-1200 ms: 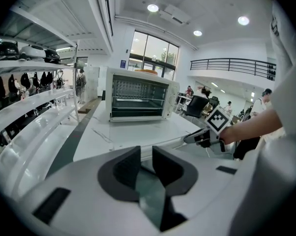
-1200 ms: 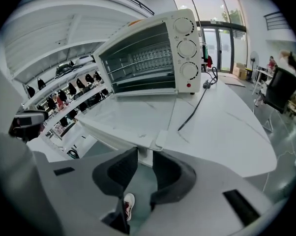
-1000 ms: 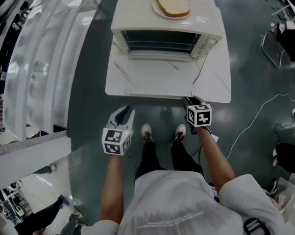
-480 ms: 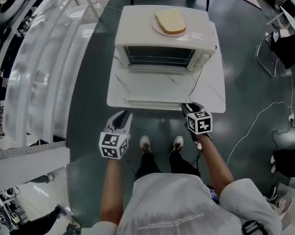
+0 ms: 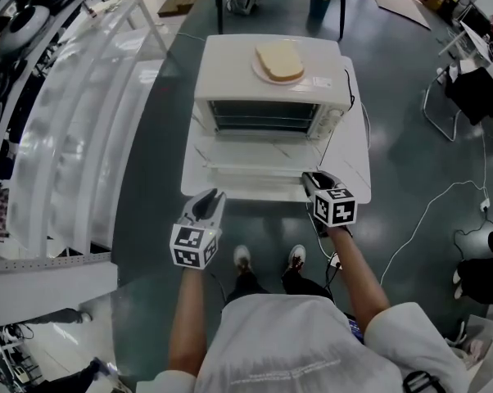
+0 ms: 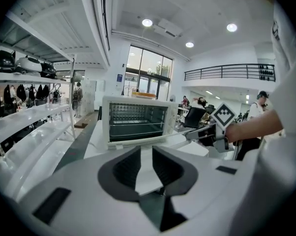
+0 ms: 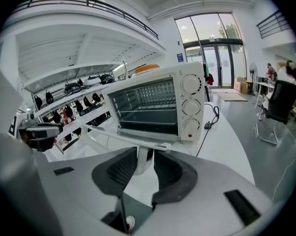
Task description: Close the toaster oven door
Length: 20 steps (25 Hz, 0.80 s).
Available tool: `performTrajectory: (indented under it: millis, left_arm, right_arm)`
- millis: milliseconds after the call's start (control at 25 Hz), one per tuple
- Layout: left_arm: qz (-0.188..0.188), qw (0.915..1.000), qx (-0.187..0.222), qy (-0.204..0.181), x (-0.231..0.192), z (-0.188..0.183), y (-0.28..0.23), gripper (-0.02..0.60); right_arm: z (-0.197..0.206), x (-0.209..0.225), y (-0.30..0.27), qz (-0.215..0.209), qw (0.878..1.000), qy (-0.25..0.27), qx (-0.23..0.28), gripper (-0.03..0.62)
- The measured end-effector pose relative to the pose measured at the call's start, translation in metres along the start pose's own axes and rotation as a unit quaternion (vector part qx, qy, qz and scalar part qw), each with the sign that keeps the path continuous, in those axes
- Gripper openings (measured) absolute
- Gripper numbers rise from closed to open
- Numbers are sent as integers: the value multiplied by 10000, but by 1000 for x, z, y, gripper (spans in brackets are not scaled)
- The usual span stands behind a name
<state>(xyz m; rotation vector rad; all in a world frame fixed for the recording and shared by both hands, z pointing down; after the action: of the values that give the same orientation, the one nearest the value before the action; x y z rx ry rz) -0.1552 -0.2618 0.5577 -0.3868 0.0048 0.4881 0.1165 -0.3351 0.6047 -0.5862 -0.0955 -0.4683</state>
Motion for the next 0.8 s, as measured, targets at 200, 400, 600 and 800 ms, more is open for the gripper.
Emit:
performTrajectory:
  millis: [200, 400, 600, 800]
  left_arm:
    - [20, 9999, 156, -44, -3, -18, -8, 74]
    - [11, 9995, 291, -106, -7, -34, -14, 74]
    - [51, 9992, 376, -140, -10, -48, -23, 74]
    - [77, 9991, 402, -129, -17, -58, -34, 74]
  right_arm:
    - [-30, 3, -1, 1, 9997, -33, 259, 114]
    - [-54, 9, -4, -85, 9988, -202, 449, 114]
    - [-75, 15, -11, -198, 9971, -391, 625, 114]
    - [-98, 23, -21, -368, 9938, -638, 830, 114]
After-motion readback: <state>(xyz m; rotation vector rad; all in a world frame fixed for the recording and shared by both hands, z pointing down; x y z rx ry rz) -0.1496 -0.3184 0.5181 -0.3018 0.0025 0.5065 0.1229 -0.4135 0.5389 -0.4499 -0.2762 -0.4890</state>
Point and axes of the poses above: the fingertips, and each gripper's own axes: y backward along the fingers, x to its right, z out of its underside, the point moved 4 cm from there along y, backward along the fingers, and after that the axes turned 5 degrees about x, right-handed, at the moved point
